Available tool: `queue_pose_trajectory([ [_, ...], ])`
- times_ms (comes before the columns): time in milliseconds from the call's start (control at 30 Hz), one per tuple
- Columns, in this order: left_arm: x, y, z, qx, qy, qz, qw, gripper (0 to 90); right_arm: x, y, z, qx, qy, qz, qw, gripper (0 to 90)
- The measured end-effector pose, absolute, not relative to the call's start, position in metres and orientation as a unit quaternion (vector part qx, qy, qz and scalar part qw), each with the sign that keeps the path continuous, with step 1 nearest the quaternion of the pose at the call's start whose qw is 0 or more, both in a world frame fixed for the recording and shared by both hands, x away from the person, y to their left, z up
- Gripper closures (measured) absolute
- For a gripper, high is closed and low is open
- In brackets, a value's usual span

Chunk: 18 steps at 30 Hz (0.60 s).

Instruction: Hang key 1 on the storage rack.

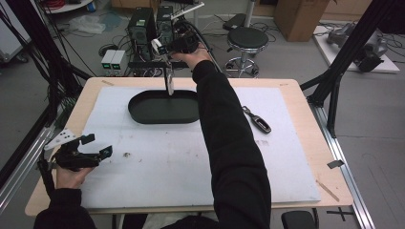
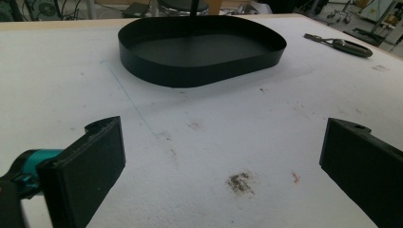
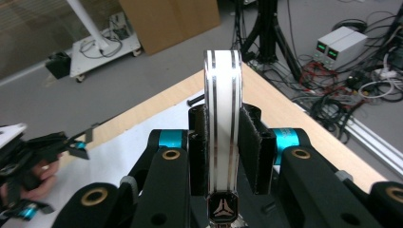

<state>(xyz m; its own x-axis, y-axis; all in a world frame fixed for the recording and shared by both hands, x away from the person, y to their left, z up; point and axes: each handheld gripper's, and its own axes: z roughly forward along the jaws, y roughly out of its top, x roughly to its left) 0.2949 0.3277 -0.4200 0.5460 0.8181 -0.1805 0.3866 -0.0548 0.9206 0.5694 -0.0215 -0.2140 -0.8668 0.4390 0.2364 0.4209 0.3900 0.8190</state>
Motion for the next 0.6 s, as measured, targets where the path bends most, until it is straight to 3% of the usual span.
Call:
queue_pose_trajectory([
  [600,0.297,0.328,-0.421,0.695,0.435,0.203,0.535,1.7,0.592,-0.035,-0.223,0.312,0.798,0.514,0.035,75.1],
])
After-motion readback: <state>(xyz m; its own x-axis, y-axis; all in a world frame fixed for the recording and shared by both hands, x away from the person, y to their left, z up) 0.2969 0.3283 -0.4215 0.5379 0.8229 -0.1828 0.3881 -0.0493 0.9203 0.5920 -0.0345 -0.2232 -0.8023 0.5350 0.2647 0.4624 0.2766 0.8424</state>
